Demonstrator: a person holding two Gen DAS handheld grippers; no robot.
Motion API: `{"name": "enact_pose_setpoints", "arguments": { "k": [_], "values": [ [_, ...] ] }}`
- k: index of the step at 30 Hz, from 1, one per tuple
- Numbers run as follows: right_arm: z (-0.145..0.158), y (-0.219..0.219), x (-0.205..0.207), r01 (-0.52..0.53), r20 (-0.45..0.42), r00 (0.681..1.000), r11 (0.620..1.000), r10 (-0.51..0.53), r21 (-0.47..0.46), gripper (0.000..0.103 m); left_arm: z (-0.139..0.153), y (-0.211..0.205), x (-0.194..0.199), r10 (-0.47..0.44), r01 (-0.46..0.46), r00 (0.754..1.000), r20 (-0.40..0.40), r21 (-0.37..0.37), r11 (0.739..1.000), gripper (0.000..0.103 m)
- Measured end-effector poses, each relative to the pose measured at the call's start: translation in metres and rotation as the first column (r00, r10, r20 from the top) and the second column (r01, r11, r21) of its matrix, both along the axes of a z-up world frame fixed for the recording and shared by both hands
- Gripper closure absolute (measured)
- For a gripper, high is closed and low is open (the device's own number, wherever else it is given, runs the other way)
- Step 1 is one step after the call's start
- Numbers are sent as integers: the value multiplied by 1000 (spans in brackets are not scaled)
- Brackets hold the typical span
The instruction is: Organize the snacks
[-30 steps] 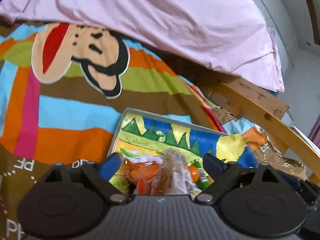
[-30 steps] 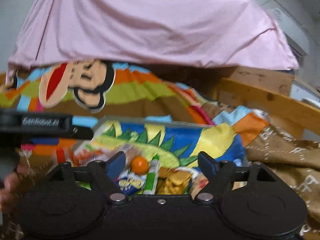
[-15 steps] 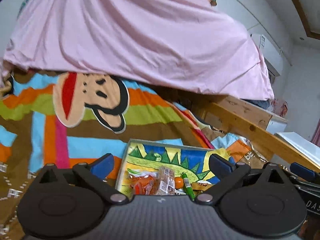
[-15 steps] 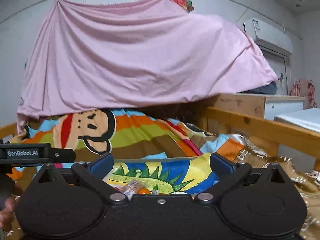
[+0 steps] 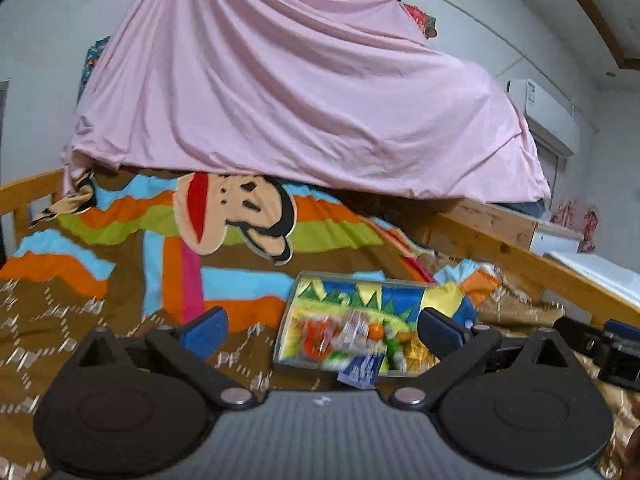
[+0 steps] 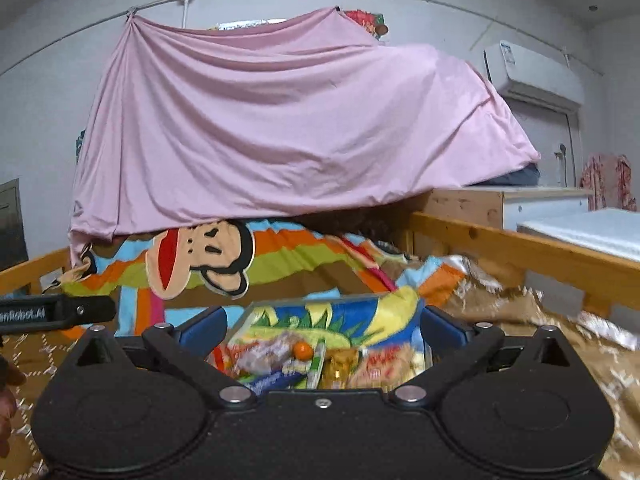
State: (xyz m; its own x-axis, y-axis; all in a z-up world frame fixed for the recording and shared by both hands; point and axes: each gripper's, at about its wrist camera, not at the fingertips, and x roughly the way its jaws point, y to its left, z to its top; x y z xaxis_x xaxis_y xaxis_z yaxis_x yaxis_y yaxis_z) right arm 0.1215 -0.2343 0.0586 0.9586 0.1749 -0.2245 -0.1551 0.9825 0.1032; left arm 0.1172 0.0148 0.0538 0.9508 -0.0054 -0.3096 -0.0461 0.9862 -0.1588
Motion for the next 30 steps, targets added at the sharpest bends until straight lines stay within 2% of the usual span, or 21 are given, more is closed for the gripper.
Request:
{"name": "enact_pose_setpoints", "arguments": {
  "k": [7, 12, 15, 23, 30],
  "values": [
    [-15, -7, -44, 18, -70, 997, 1000, -18, 4, 1, -19, -2, -47, -10, 12, 998, -54, 22, 1000, 0],
    [-23, -4, -70, 30, -123, 992, 1000, -31, -8, 1, -33, -2, -68, -20, 25, 991, -130, 36, 999, 0],
    [-26, 4, -80, 15, -141, 990, 999, -21, -46, 1, -37, -6, -76, -36, 45, 987, -159, 52, 998, 0],
    [-38, 15, -85, -8, -201, 980, 995, -11, -95, 1, -40, -12, -79, -40, 53, 986, -164, 74, 996, 0],
    [-51, 15, -64, 24, -285, 957, 995, -50, -94, 1, -53, -16, -67, -33, 58, 979, -202, 116, 992, 0]
  ]
}}
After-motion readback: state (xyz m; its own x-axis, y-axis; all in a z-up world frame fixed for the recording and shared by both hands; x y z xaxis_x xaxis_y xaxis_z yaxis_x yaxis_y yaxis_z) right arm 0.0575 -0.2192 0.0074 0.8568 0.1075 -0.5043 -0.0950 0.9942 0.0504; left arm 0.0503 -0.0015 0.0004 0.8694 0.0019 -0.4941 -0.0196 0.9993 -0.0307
